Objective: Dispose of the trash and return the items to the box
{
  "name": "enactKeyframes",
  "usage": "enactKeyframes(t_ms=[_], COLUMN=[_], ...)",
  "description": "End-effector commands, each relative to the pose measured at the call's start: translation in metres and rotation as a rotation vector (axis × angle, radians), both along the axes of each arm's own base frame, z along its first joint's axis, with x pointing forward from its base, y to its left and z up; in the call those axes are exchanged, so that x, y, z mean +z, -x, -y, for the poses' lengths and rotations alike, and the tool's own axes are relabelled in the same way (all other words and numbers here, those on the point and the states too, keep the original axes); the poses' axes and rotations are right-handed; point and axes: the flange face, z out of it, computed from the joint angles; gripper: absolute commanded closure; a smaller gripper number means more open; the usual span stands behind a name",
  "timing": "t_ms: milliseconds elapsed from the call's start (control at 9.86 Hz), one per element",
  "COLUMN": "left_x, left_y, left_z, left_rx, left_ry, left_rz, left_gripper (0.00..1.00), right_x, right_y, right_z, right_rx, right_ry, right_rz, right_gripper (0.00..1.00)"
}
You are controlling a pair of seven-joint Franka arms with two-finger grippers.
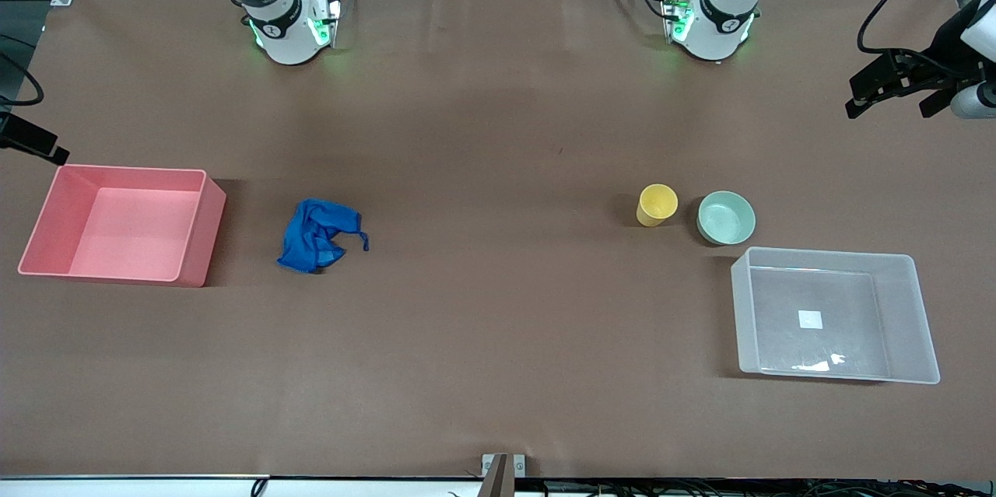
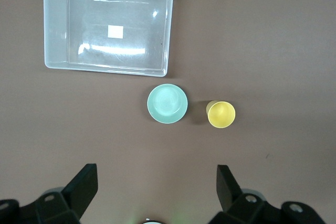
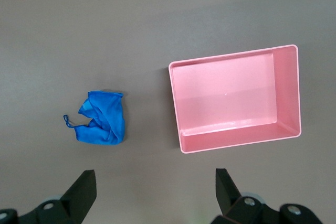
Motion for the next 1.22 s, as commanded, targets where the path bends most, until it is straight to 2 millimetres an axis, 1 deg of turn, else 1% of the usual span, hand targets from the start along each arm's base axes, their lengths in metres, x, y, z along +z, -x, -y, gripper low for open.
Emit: enactKeyframes(t_ms=[0, 203, 507, 710, 812, 913, 1014, 1116], left_x=[-0.012, -0.011, -0.007, -0.011, -0.017, -0.028, -0.043, -0.065], left_y=[-0.002, -0.004, -0.003, -0.001, -0.001, 0.004, 0.008, 0.013], left_z=[0.0, -0.002, -0.004, -0.005, -0.005, -0.006, -0.011, -0.01], left_rx=[-0.014, -0.014, 0.005, 0.01, 0.011, 0.005, 0.01, 0.012], left_ry=[0.006, 0.006, 0.006, 0.004, 0.003, 0.003, 0.003, 0.005], left_rz=[-0.04, -0.034, -0.028, -0.037, -0.05, -0.068, -0.066, -0.051], left_gripper=[0.0, 0.0, 0.0, 0.0, 0.0, 0.0, 0.0, 0.0], right_x=[0.004, 0.004, 0.004, 0.004, 0.004, 0.004, 0.002, 0.0], right_y=[0.008, 0.008, 0.008, 0.008, 0.008, 0.008, 0.009, 0.011], right_z=[-0.001, 0.002, -0.001, -0.002, -0.002, -0.001, 0.0, 0.001], right_rx=[0.009, 0.004, 0.01, 0.012, 0.01, 0.009, 0.009, 0.008], right_ry=[0.004, 0.004, 0.004, 0.003, 0.003, 0.003, 0.003, 0.0], right_rz=[0.001, 0.002, 0.002, -0.001, -0.001, -0.001, -0.005, -0.025], right_gripper=[0.0, 0.0, 0.0, 0.0, 0.0, 0.0, 0.0, 0.0])
